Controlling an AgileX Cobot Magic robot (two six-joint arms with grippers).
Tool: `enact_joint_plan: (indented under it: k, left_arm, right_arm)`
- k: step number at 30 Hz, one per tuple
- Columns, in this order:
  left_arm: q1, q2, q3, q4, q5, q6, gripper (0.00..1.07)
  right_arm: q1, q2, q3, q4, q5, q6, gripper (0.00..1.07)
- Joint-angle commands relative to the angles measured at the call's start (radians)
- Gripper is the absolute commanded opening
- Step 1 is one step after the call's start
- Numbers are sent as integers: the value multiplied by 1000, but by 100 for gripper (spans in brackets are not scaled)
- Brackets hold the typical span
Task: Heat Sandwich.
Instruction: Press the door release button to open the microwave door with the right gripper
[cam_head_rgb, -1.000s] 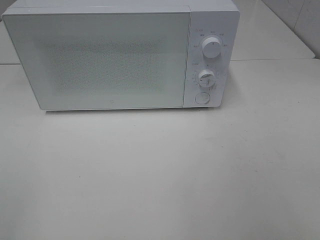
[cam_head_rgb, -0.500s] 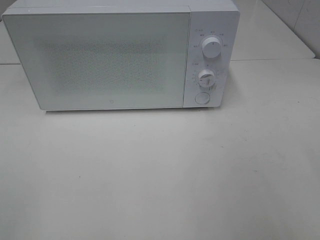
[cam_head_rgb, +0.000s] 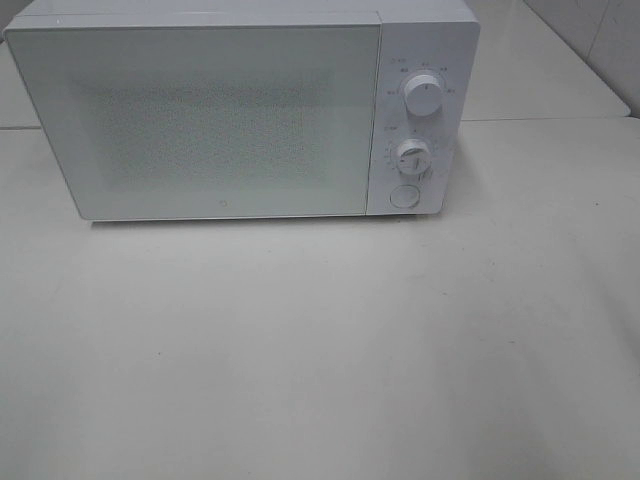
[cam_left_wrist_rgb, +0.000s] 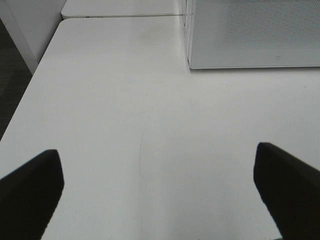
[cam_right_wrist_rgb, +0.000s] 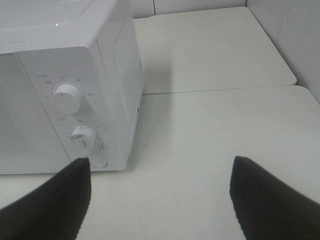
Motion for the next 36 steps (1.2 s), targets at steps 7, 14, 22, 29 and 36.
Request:
enact_joint_plan:
  k: [7, 14, 22, 29, 36]
  left_arm:
    - [0, -21, 4, -5, -8, -1, 99]
    - [0, -21, 4, -5, -8, -1, 99]
    - [0, -21, 4, -5, -8, -1, 99]
    - [0, -21, 4, -5, -8, -1, 99]
    - [0, -21, 4, -5, -8, -1, 99]
  right_arm:
    - [-6, 213, 2, 2, -311, 2, 74]
    - [-6, 341, 3, 1, -468, 1, 74]
    - [-5, 482, 149, 46, -780, -52, 74]
    - [100, 571, 199, 138, -899, -112, 74]
    - [338, 738, 198, 366, -1054, -276, 74]
